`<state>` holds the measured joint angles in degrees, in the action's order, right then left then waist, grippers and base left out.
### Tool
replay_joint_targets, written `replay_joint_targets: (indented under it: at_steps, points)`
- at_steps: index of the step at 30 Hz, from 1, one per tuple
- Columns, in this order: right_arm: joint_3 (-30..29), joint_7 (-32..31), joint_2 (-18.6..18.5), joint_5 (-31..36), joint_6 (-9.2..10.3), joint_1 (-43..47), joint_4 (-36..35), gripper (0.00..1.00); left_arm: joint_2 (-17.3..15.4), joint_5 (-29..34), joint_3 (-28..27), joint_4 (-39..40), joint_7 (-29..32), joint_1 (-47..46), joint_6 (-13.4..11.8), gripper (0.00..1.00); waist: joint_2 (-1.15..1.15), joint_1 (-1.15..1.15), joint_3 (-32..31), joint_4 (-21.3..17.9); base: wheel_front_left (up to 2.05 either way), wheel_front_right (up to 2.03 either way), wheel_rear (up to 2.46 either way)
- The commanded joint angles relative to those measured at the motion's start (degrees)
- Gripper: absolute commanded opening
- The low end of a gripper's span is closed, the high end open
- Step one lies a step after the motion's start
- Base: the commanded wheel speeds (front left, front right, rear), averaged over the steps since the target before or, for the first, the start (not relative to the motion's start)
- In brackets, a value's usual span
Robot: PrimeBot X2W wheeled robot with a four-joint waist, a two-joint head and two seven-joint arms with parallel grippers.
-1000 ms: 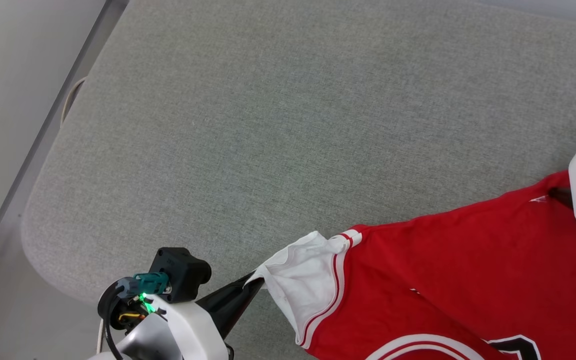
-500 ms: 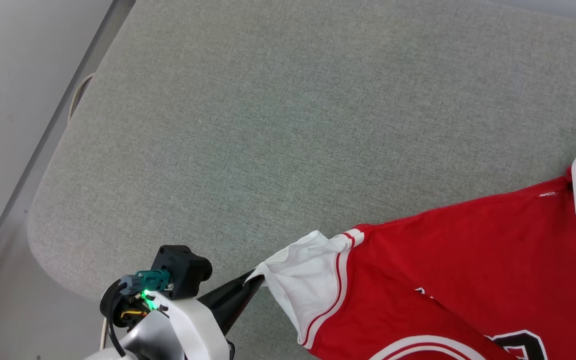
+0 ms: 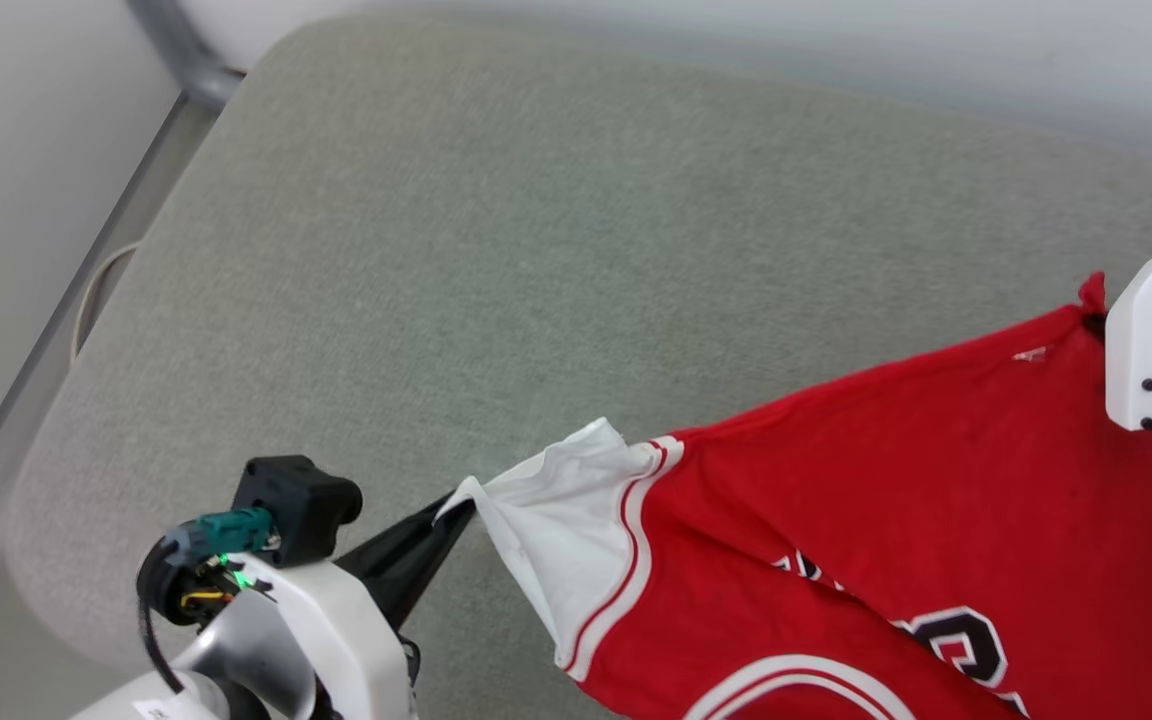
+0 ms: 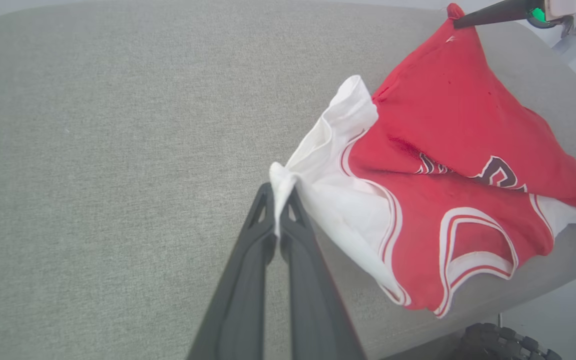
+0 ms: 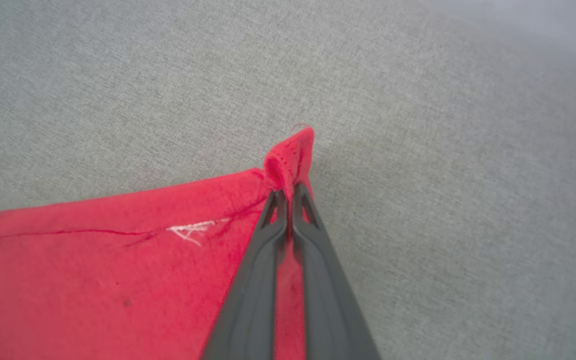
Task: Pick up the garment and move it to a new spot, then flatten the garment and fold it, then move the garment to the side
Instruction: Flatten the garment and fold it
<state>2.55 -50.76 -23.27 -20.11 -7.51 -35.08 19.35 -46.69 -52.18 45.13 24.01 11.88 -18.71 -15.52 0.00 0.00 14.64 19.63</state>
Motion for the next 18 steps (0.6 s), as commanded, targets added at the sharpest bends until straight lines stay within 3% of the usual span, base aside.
replay_joint_targets:
  at_steps: [1, 9, 18]
  points:
    - [0.0, 1.4, -0.4, -0.7, 0.05, -0.8, 0.0, 0.0, -0.5, -0.4, -0.7, 0.4, -0.3, 0.0, -0.3, 0.0, 0.0, 0.0, -2.8, -2.6, 0.0, 0.0, 0.0]
    - [1.4, 8.4, -1.1, -2.8, 0.05, -1.4, -3.3, 0.0, -3.0, 0.1, -5.9, 2.0, -2.5, -2.6, -2.4, 0.0, 0.0, 0.0, -8.1, -8.1, 0.0, 0.0, 0.0]
    - [1.3, 11.9, -1.5, -3.4, 0.05, -1.3, -11.5, 0.0, -4.3, 0.6, -13.0, 2.4, -6.0, -7.4, -4.8, 0.0, 0.0, 0.0, -11.5, -13.6, 0.0, 0.0, 0.0]
